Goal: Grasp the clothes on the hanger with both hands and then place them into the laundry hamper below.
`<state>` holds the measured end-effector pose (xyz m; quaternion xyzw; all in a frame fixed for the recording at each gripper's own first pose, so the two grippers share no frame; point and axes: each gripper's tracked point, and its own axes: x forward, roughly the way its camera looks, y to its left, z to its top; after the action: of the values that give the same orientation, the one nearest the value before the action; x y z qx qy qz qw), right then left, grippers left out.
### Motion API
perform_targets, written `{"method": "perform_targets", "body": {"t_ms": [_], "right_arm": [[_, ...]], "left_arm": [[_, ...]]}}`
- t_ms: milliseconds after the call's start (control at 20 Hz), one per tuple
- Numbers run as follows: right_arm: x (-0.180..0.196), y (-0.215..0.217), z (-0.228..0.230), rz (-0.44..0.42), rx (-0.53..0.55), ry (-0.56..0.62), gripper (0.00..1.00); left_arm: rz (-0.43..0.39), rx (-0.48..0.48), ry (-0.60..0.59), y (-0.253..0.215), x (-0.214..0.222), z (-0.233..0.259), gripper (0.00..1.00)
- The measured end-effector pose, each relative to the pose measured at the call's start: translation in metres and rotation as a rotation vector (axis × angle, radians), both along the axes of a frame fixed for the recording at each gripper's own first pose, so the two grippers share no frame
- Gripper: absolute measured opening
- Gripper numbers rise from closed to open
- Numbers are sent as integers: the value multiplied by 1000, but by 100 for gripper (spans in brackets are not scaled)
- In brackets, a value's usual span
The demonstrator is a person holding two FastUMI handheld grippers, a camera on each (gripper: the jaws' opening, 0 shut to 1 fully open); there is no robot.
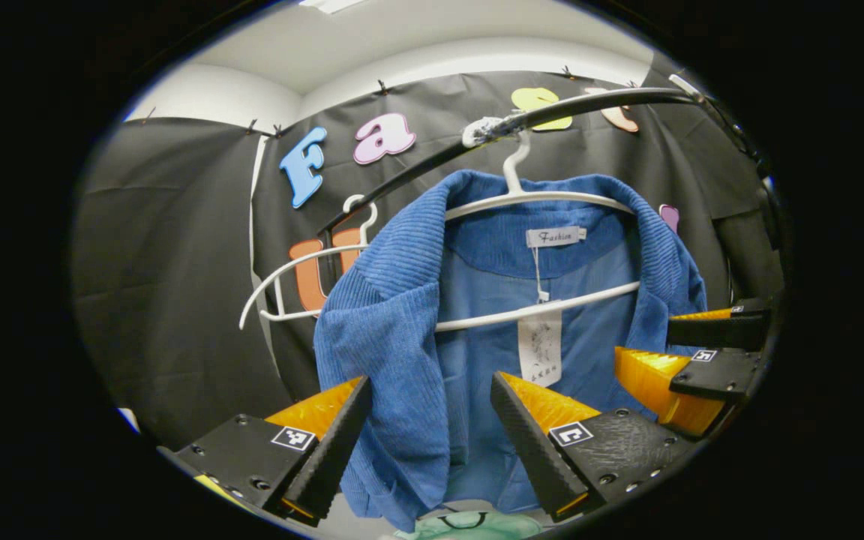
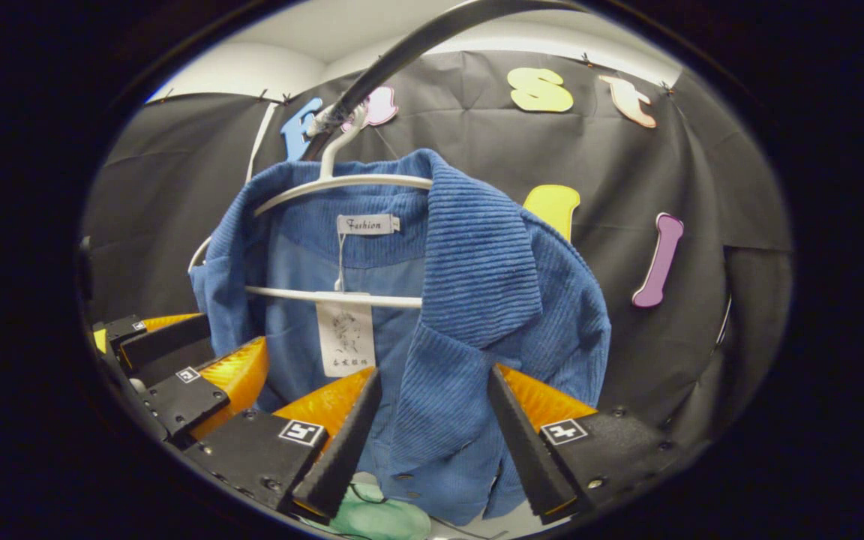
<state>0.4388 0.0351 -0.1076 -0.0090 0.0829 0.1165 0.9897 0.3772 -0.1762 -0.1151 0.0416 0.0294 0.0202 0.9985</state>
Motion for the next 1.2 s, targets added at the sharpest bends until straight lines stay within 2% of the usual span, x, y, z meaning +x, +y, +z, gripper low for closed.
{"method": "perform_targets", "body": {"t_ms": [100, 200, 450, 500, 550, 600, 700, 800, 850, 900, 1000, 1050, 1200], "right_arm": [[9, 1, 1, -18, 11, -2, 79], [13, 1, -1, -25, 29, 0, 73], [22, 0, -1, -93, 63, 7, 62], [25, -1, 0, -111, 75, 7, 54], [24, -5, -2, -131, 86, 10, 51], [26, -10, -2, -145, 93, 12, 37], [24, -9, -2, -123, 126, 17, 17], [22, -8, -2, -72, 159, 18, 9], [23, -6, -1, -31, 183, 19, 8], [23, -5, -2, 5, 198, 24, 6], [22, -8, -1, 61, 223, 29, 6], [21, -7, 1, 87, 246, 29, 6], [13, -1, 5, 215, 341, 43, 6]], "left_arm": [[8, -1, 6, 3, 7, -4, 98], [15, -6, 2, 6, 13, -3, 80], [28, -27, 42, 12, 24, -16, 55], [44, -27, 44, 16, 27, -17, 51], [55, -23, 47, 20, 29, -17, 36], [77, -17, 52, 25, 29, -18, 22], [71, -18, 49, 29, 28, -17, 7], [63, -15, 44, 34, 26, -15, 9], [39, -18, 47, 33, 30, -19, 0], [23, -25, 48, 33, 30, -18, 2], [19, -38, 40, 36, 29, -13, 5], [10, -46, 39, 37, 30, -11, 0], [2, -70, 22, 45, 30, -4, 0]]}}
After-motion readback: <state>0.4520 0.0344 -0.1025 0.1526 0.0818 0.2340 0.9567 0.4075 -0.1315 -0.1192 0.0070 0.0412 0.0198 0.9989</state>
